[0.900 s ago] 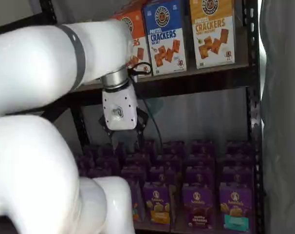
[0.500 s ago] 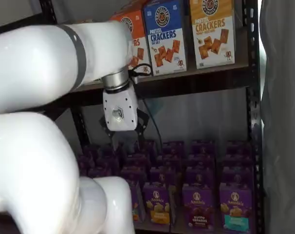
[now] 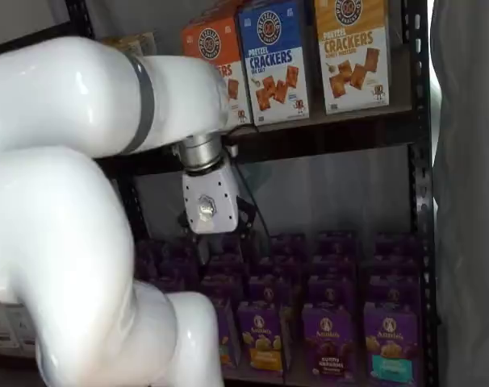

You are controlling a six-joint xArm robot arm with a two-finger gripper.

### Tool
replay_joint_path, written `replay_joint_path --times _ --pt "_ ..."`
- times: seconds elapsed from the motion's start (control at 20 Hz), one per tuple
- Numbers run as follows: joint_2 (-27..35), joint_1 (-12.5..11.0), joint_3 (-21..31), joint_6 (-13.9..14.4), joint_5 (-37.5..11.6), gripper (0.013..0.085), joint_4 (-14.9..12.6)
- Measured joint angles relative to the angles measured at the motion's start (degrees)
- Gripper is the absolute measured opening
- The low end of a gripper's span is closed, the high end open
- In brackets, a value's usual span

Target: Pick up the purple box with a brown patch in the center, on the bottom shelf, the fifth box from the left

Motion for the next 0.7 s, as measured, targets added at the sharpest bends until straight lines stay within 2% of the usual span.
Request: replay_joint_path --times 0.25,0.7 --pt "4.3 -1.5 2.4 -1.6 -7.7 0.0850 0.7" --pt "15.0 -5.9 3.7 -8.6 -21.3 0.0850 5.0"
